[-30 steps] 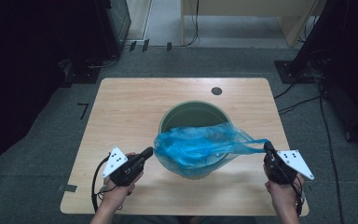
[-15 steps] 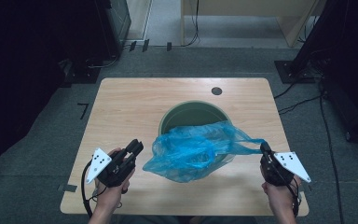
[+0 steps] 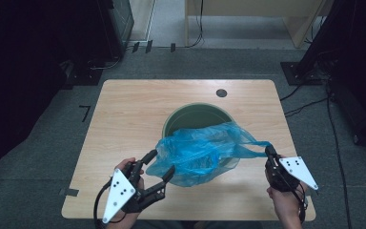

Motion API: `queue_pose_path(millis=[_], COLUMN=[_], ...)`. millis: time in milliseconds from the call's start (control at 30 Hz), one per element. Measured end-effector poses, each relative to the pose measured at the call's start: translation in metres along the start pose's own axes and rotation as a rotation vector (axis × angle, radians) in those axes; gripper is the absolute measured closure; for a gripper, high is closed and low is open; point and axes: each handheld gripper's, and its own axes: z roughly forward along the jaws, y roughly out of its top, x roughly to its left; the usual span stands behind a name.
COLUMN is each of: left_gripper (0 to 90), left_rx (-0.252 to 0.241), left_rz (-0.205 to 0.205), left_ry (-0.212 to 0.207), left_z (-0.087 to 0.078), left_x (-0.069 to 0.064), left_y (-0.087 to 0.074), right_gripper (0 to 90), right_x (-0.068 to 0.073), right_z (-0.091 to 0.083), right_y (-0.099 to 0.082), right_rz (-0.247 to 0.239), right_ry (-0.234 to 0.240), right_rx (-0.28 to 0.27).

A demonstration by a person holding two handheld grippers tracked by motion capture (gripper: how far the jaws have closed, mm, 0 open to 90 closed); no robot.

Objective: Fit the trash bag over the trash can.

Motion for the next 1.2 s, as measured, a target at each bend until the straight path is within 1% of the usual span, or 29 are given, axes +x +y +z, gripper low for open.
queue_pose_path(millis=[33, 100, 133, 167, 200, 233, 267, 333, 367, 433, 533, 600, 633, 667, 767, 800, 900, 933, 1000, 1067, 1100, 1167, 1200], left_gripper=[35.4, 35.3, 36.0, 38.8, 45.3, 55.1, 66.9, 81.7, 89.5, 90.0, 90.0, 90.0, 90.0, 90.0, 90.0, 90.0, 90.0, 90.0, 89.0, 81.2, 79.1, 78.2, 78.7], left_rx=[0.014, 0.034, 0.043, 0.055, 0.064, 0.075, 0.081, 0.1, 0.106, 0.116, 0.106, 0.103, 0.099, 0.105, 0.101, 0.093, 0.077, 0.076, 0.069, 0.06, 0.058, 0.059, 0.067], left_rz=[0.033, 0.064, 0.069, 0.073, 0.07, 0.064, 0.053, -0.002, -0.026, -0.061, -0.091, -0.106, -0.105, -0.097, -0.099, -0.108, -0.14, -0.133, -0.14, -0.149, -0.157, -0.184, -0.189], left_ry=[0.003, 0.0, 0.001, 0.007, 0.011, 0.015, 0.014, 0.015, 0.008, -0.009, -0.037, -0.043, -0.045, -0.045, -0.054, -0.061, -0.109, -0.114, -0.105, -0.082, -0.071, -0.051, -0.039], left_z=[0.002, 0.006, 0.007, 0.009, 0.011, 0.012, 0.013, 0.013, 0.013, 0.011, 0.006, 0.003, 0.002, 0.001, -0.002, -0.003, -0.006, -0.006, -0.007, -0.007, -0.007, -0.005, -0.003], left_x=[-0.004, -0.01, -0.012, -0.012, -0.011, -0.008, -0.006, 0.004, 0.009, 0.018, 0.027, 0.033, 0.034, 0.036, 0.041, 0.043, 0.047, 0.047, 0.046, 0.047, 0.048, 0.049, 0.05], left_y=[-0.002, -0.005, -0.007, -0.009, -0.012, -0.015, -0.016, -0.02, -0.022, -0.025, -0.028, -0.029, -0.03, -0.031, -0.032, -0.031, -0.029, -0.028, -0.028, -0.027, -0.027, -0.027, -0.028], right_gripper=[90.0, 90.0, 90.0, 90.0, 90.0, 90.0, 90.0, 90.0, 90.0, 90.0, 90.0, 90.0, 90.0, 90.0, 90.0, 90.0, 89.8, 89.9, 90.0, 90.0, 90.0, 90.0, 90.0], right_x=[0.0, 0.0, 0.0, 0.001, 0.001, 0.001, 0.001, 0.001, 0.001, 0.0, -0.001, 0.0, 0.0, 0.001, 0.003, 0.004, 0.004, 0.004, 0.004, 0.004, 0.004, 0.003, 0.004], right_z=[0.0, 0.0, 0.0, 0.0, 0.0, 0.0, 0.0, -0.001, -0.001, -0.001, 0.0, 0.0, 0.0, 0.0, -0.001, -0.001, -0.002, -0.002, -0.003, -0.003, -0.004, -0.004, -0.004], right_y=[0.0, 0.0, 0.0, 0.0, 0.0, 0.0, 0.0, 0.0, 0.0, -0.001, -0.001, -0.002, -0.002, -0.002, -0.002, -0.001, 0.0, 0.0, 0.001, 0.001, 0.001, 0.001, 0.001], right_rz=[-0.002, 0.0, -0.001, -0.002, -0.003, -0.005, -0.006, -0.006, -0.007, -0.009, -0.012, -0.011, -0.012, -0.014, -0.028, -0.033, -0.035, -0.037, -0.036, -0.034, -0.03, -0.026, -0.027], right_ry=[0.0, 0.003, 0.005, 0.006, 0.007, 0.008, 0.009, 0.011, 0.012, 0.01, 0.012, 0.013, 0.014, 0.017, 0.018, 0.02, 0.02, 0.02, 0.018, 0.015, 0.013, 0.013, 0.014], right_rx=[-0.002, -0.002, -0.002, -0.002, -0.002, -0.004, -0.005, -0.005, -0.006, -0.004, -0.004, -0.002, -0.002, -0.001, -0.009, -0.012, -0.018, -0.02, -0.023, -0.025, -0.026, -0.027, -0.028])
